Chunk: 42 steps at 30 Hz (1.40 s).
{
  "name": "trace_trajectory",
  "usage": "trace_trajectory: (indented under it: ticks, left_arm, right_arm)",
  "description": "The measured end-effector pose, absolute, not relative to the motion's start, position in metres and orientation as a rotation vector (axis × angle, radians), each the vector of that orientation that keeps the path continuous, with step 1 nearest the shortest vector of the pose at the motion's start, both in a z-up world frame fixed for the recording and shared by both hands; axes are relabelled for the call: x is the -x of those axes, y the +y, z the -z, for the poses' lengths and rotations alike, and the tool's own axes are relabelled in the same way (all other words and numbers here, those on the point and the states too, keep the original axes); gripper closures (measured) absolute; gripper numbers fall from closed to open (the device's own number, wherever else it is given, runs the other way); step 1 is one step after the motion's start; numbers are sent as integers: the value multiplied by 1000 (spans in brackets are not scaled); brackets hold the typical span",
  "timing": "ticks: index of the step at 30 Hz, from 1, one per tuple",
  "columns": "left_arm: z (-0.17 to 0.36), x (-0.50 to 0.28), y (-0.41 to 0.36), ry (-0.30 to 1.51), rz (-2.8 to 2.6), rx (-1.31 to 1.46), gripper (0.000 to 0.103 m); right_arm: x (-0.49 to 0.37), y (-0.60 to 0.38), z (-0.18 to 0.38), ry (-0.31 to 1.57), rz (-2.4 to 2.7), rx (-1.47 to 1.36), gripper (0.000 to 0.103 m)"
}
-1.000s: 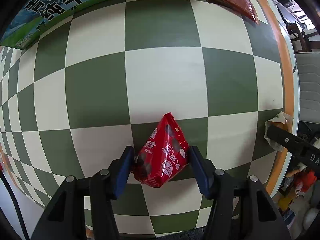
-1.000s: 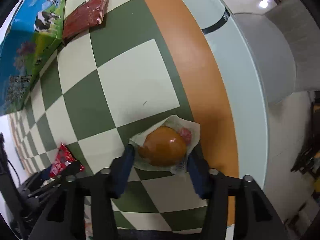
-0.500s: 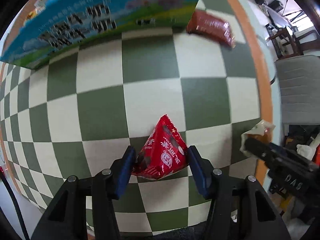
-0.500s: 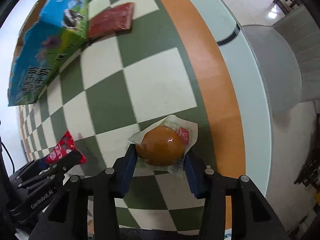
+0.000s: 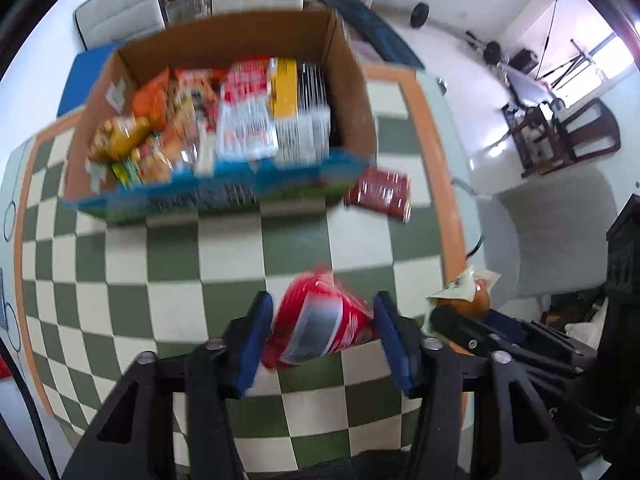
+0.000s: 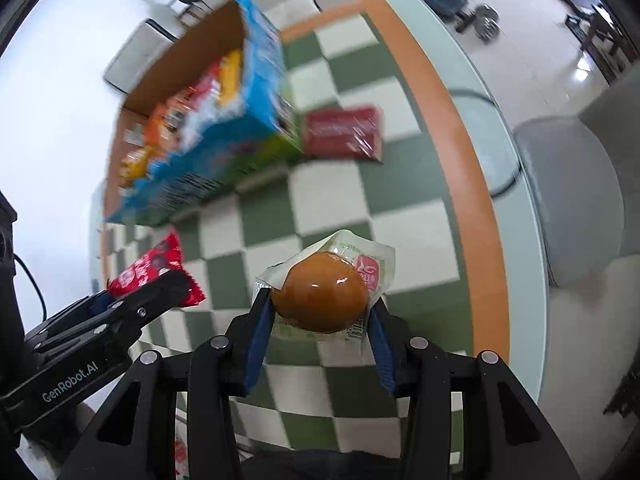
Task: Organize snacks
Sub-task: 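Carry the red packet and orange bun into the box and open both tools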
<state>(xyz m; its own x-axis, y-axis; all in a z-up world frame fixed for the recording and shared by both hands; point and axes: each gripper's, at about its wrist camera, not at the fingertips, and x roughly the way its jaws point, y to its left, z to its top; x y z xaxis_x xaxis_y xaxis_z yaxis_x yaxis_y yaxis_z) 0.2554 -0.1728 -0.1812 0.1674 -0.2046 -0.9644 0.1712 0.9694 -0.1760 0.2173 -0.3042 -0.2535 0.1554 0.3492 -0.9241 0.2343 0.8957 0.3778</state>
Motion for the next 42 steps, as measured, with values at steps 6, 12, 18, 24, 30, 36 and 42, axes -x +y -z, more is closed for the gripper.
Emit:
trace_trajectory:
  ticks: [6,12,18,24,30,36,42]
  left_arm:
    - [159,-302,-155,1342,271,65,68]
    - [165,-338,-127,1352,287,82,68]
    - [245,-315,-121,1584,341,191,57]
    - [308,-294,-146,1726,338,245,57]
    - [354,-292,-175,1793,276,149,57]
    - [357,-284,-184,1745,208,96,66]
    - [318,-270,-183,1676,197,130,67]
  right_arm:
    - [-258,-286,212,1353,-157,-489,55]
    - [-316,-264,191,1294,-200,-483,55]
    - [-319,-269,203,1301,-170,-500,55]
    - [-282,-296,263,1429,-93,-565,55]
    - [-256,-330,291,1465,-25,-592,55]
    - [-246,-350,294,1452,-12,-587,55]
    - [-245,-356,285,1432,-47,-587,55]
